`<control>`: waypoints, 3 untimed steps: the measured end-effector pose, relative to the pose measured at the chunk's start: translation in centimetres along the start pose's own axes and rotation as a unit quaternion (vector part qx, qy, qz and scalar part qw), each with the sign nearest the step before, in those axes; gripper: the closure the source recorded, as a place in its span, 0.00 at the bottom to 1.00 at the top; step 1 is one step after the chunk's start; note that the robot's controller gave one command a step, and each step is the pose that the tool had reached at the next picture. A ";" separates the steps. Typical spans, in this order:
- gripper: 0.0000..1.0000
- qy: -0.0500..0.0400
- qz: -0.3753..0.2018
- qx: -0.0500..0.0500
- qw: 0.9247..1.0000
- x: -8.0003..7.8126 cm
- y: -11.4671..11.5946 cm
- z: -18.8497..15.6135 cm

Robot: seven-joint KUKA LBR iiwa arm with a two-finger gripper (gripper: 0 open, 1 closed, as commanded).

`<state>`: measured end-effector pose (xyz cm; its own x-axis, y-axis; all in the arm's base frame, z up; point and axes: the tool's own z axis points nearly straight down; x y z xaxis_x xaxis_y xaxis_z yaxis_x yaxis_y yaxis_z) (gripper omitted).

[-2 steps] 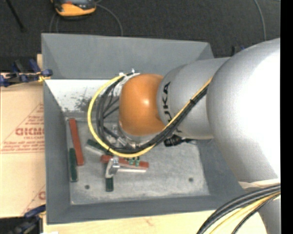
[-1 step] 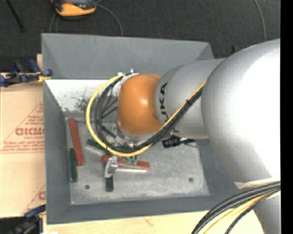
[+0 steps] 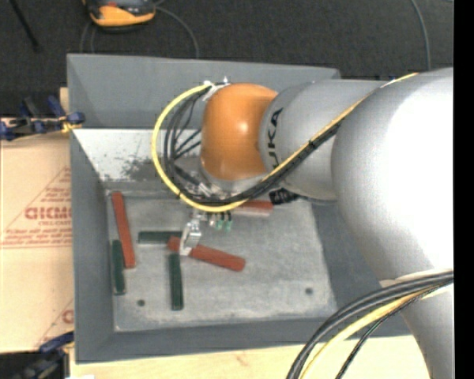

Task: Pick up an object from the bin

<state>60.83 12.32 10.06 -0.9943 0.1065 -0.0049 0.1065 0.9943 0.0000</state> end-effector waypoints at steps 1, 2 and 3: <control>0.00 -0.004 0.018 -0.003 1.000 1.2 -0.9 2.3; 1.00 0.003 0.106 0.000 0.994 1.0 1.1 2.0; 1.00 0.003 0.106 -0.001 0.994 1.0 1.1 2.0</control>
Offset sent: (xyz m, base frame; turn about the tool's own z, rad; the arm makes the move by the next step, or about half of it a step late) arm -0.0129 0.0120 -0.0306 0.2154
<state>59.98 13.51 8.09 -0.9495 0.3137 0.0008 0.3137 0.9495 0.0017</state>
